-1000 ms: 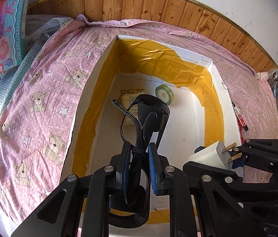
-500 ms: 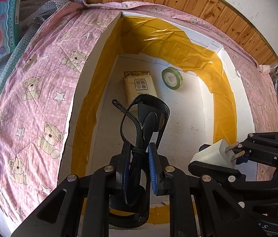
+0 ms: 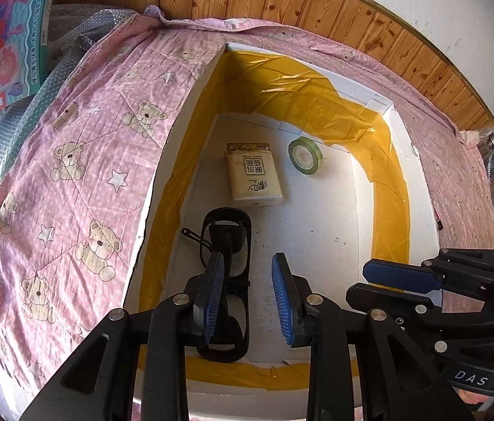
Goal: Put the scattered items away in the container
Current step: 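Open both tools to drop the glasses and plug charger into the box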
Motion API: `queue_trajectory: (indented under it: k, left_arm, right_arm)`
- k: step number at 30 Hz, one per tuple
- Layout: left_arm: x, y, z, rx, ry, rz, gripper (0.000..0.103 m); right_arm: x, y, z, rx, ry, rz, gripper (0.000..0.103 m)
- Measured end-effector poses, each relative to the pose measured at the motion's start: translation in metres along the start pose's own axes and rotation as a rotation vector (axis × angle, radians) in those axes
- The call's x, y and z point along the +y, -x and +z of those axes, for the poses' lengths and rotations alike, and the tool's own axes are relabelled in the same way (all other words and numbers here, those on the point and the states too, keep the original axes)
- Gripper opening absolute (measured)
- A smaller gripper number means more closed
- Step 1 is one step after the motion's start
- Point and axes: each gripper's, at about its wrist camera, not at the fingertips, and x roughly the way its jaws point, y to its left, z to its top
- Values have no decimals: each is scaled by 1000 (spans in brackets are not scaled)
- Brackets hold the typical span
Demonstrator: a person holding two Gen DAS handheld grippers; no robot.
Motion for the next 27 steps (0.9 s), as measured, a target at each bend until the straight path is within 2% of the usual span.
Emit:
queue_trajectory:
  k: [10,27]
  left_arm:
    - [-17,20,-21,-59,-54,78,30]
    - [-38,50,-48,-110,-78,71,31]
  right_arm:
    - [9,10,-19,-29,12,27,26]
    - [7,38,-54,-95,-42,58,27]
